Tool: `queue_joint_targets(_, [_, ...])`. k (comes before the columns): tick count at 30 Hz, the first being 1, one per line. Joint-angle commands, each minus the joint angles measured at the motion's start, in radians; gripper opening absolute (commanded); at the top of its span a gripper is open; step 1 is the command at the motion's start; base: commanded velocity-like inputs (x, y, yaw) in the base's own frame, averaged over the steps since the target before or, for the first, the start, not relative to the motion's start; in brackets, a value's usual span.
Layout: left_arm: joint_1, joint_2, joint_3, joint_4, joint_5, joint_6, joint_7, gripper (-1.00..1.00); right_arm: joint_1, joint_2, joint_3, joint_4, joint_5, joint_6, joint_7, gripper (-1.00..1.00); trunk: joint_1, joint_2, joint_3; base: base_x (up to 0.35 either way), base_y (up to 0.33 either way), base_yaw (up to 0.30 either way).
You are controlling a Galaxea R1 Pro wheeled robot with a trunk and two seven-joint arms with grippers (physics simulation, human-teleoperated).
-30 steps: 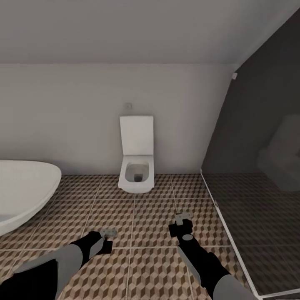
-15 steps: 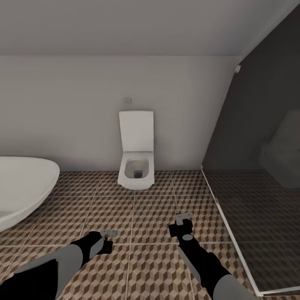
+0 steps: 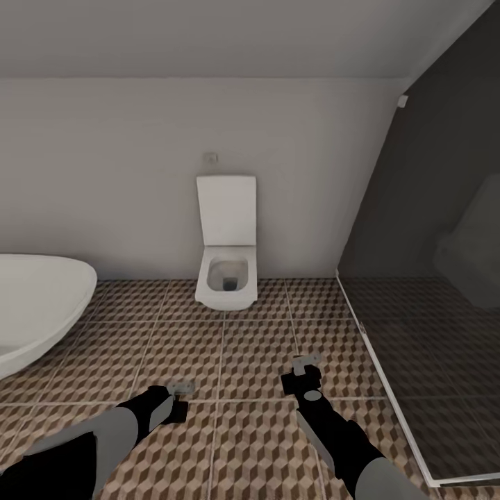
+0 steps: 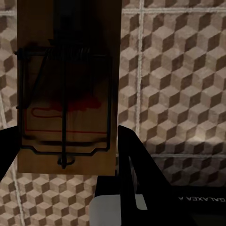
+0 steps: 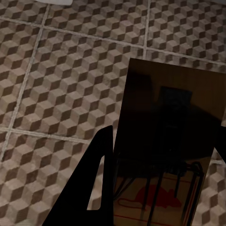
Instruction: Take the four mousetraps from the cabinet in the bathroom and place them on the bathroom floor. Make sure all four end up on the same floor surface, and ensure that at least two of them are either under or directly next to the same bathroom sink.
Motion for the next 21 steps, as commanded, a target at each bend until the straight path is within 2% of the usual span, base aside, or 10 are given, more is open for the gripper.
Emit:
queue_joint_targets(1, [0.0, 0.0, -0.007, -0.002, 0.007, 0.005, 0.008, -1.0, -0.001, -0.001, 0.005, -0.001, -0.009, 0.004, -0.008, -1.0, 0.004, -0.008, -0.006, 0.0, 0.0, 0.0])
queue_joint_targets(21, [0.0, -0.001, -0.007, -0.002, 0.007, 0.004, 0.008, -1.0, -0.001, 0.001, 0.006, -0.002, -0.009, 0.004, -0.008, -1.0, 0.081, -0.148, -0.1, 0.0, 0.0, 0.0])
